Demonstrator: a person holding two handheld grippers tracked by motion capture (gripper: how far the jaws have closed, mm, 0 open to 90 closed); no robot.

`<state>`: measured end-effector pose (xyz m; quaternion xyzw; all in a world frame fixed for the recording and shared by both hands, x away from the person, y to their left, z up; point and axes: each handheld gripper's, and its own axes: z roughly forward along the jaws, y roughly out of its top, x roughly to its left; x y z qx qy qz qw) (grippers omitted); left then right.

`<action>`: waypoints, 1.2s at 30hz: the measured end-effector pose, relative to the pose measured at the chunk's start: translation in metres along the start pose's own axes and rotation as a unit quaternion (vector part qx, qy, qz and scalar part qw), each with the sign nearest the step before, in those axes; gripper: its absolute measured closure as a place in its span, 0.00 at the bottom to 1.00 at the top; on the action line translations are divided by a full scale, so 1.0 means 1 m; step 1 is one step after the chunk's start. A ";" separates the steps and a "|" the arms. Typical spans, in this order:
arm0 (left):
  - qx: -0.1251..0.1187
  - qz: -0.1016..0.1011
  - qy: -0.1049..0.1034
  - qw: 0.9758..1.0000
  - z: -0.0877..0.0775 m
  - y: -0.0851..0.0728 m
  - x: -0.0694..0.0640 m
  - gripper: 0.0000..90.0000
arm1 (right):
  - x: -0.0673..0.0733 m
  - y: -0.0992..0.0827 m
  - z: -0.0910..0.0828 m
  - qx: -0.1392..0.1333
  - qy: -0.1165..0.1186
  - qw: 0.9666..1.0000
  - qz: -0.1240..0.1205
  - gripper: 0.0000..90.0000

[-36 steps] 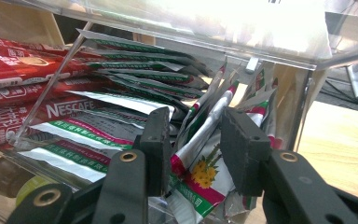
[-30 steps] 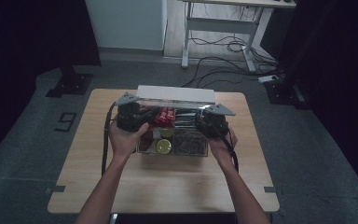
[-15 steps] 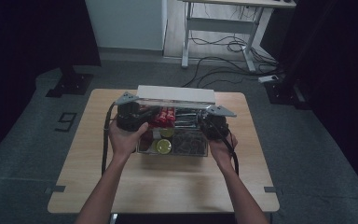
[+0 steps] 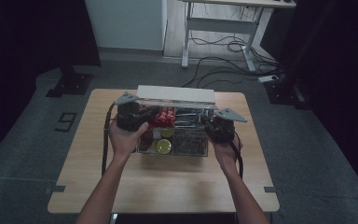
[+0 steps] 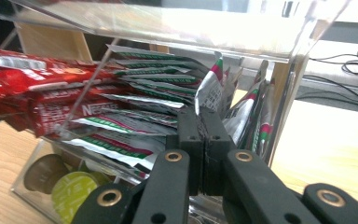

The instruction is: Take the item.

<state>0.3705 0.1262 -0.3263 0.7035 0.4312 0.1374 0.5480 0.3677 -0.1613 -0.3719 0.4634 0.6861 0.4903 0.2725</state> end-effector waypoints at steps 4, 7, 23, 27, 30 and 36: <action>-0.001 -0.001 0.000 1.000 0.000 0.000 0.000 1.00 | 0.000 0.000 -0.005 -0.011 0.006 1.000 0.002 0.98; -0.002 -0.003 0.000 1.000 0.000 0.000 0.001 1.00 | -0.001 0.000 -0.010 -0.018 0.009 1.000 0.006 0.98; -0.005 -0.009 -0.001 1.000 0.000 0.001 0.003 1.00 | -0.010 -0.002 -0.041 -0.060 0.026 0.997 0.026 0.99; -0.006 -0.011 -0.001 1.000 0.000 0.001 0.003 1.00 | -0.012 -0.002 -0.049 -0.067 0.028 0.997 0.026 0.99; -0.006 -0.012 -0.001 1.000 0.001 0.002 0.004 1.00 | -0.013 -0.003 -0.052 -0.070 0.031 0.997 0.028 0.99; -0.005 -0.013 -0.002 1.000 0.002 0.002 0.004 1.00 | -0.018 -0.008 -0.057 -0.074 0.032 0.996 0.036 0.99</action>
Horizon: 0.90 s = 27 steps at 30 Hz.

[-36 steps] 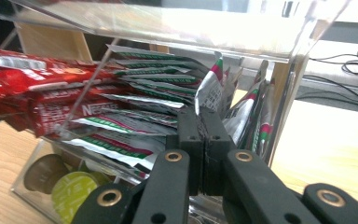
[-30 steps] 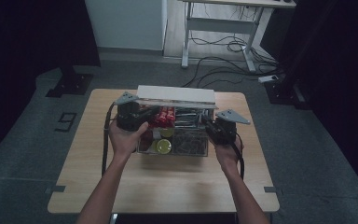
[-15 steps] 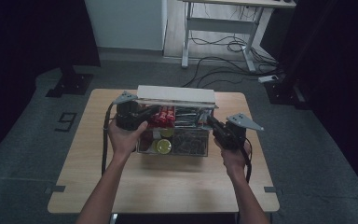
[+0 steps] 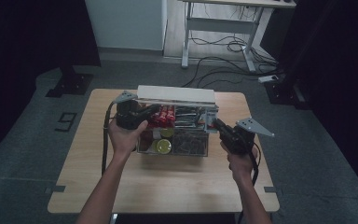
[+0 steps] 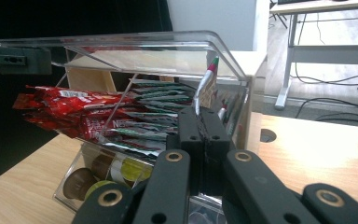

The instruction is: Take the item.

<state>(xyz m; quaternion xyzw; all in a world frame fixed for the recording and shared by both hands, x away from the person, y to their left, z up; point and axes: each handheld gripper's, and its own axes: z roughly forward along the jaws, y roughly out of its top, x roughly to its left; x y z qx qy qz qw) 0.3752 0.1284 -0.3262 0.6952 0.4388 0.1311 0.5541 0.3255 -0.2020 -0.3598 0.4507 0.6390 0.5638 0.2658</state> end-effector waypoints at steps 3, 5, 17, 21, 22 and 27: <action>0.000 -0.001 0.001 1.000 0.000 0.000 0.000 1.00 | -0.002 -0.001 -0.003 -0.003 -0.002 1.000 0.003 0.99; 0.000 -0.001 0.001 1.000 0.000 0.000 0.000 1.00 | -0.004 -0.001 -0.005 -0.005 -0.004 1.000 0.003 0.99; 0.002 0.000 0.002 1.000 -0.001 0.000 0.000 1.00 | -0.010 -0.004 -0.018 -0.010 -0.008 1.000 -0.001 0.99; 0.002 0.000 0.002 1.000 -0.001 0.000 0.000 1.00 | -0.013 -0.005 -0.021 -0.011 -0.008 1.000 -0.001 0.99; 0.002 0.000 0.002 1.000 -0.001 0.000 0.000 1.00 | -0.013 -0.005 -0.022 -0.011 -0.009 1.000 0.000 0.99; 0.003 0.000 0.002 1.000 -0.002 0.000 0.000 1.00 | -0.017 -0.007 -0.026 -0.014 -0.012 1.000 0.004 0.99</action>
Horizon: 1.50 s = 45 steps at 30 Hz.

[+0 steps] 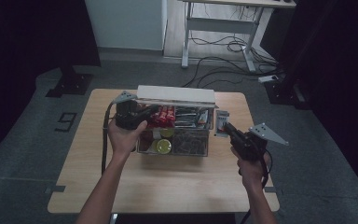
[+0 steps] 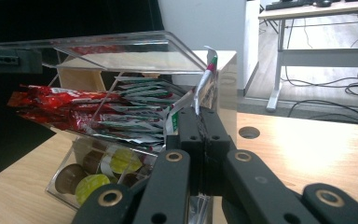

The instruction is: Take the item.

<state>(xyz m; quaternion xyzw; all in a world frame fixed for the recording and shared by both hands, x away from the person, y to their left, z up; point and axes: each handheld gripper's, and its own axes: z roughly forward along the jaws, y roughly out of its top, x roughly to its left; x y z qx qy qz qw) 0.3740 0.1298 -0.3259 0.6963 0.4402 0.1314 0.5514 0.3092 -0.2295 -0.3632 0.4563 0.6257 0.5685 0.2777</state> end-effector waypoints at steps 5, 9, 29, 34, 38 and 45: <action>0.001 0.000 0.000 1.000 0.000 0.000 0.000 1.00 | -0.005 -0.002 -0.004 -0.003 -0.006 1.000 0.002 0.99; 0.001 0.001 0.002 1.000 -0.001 0.000 -0.001 1.00 | -0.006 -0.003 -0.007 -0.002 -0.008 1.000 0.001 0.99; 0.001 0.003 0.001 1.000 -0.001 -0.001 -0.001 1.00 | -0.024 -0.021 -0.017 0.003 -0.015 1.000 0.021 0.99; 0.001 0.003 0.001 1.000 0.000 -0.001 -0.002 1.00 | -0.028 -0.027 -0.017 0.009 -0.018 1.000 0.025 0.99; 0.002 0.003 0.001 1.000 0.000 -0.001 -0.002 1.00 | -0.031 -0.033 -0.016 0.014 -0.020 0.999 0.026 0.99; 0.002 0.003 0.001 1.000 0.000 -0.001 -0.002 1.00 | -0.035 -0.042 -0.014 0.025 -0.025 0.999 0.030 0.99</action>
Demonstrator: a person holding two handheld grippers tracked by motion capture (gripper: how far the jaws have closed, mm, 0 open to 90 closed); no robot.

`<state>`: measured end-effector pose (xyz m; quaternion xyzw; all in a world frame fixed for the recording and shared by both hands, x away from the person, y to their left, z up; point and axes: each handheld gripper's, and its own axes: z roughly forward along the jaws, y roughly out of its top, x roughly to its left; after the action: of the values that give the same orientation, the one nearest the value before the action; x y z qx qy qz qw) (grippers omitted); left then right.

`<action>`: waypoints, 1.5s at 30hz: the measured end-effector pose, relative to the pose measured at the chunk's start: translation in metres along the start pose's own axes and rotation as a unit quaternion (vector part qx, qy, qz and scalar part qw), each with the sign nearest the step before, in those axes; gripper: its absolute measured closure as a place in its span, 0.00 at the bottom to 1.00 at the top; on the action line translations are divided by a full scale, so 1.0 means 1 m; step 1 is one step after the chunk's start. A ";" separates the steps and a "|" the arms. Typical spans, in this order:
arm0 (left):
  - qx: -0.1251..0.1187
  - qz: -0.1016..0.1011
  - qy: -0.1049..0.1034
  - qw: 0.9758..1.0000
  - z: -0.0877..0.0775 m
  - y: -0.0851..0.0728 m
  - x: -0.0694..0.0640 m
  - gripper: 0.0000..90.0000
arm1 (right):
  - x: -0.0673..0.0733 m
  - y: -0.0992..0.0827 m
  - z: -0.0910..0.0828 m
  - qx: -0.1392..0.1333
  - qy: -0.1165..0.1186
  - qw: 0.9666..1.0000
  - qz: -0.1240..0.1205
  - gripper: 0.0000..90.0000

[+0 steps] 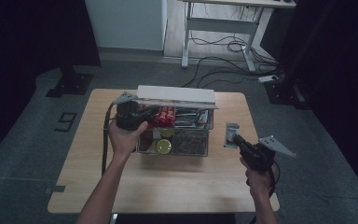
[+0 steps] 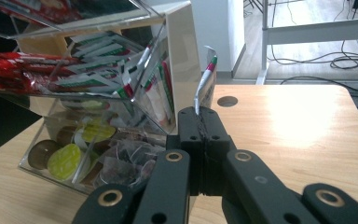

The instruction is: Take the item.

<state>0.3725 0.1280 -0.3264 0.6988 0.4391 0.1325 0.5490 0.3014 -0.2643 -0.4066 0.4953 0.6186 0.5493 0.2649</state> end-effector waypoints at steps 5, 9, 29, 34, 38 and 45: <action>0.001 0.001 0.000 1.000 0.000 0.000 0.000 1.00 | -0.004 -0.005 0.001 0.004 -0.002 1.000 0.005 0.99; 0.001 0.001 0.001 1.000 0.000 -0.001 0.000 1.00 | -0.006 -0.010 0.002 0.009 -0.006 1.000 0.007 0.99; 0.006 0.002 0.001 1.000 0.004 -0.001 -0.002 1.00 | -0.028 -0.042 0.009 0.044 -0.017 0.999 0.022 0.99; 0.008 0.004 0.003 1.000 0.005 -0.002 -0.003 1.00 | -0.033 -0.052 0.013 0.049 -0.021 0.998 0.029 0.99; 0.009 0.004 0.004 1.000 0.006 -0.002 -0.003 1.00 | -0.036 -0.059 0.016 0.053 -0.023 0.998 0.034 0.99; 0.009 0.004 0.004 1.000 0.006 -0.003 -0.003 1.00 | -0.040 -0.068 0.021 0.066 -0.029 0.997 0.036 0.99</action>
<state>0.3736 0.1223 -0.3301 0.7048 0.4395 0.1340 0.5405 0.3125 -0.2858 -0.4849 0.5492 0.6272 0.5024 0.2296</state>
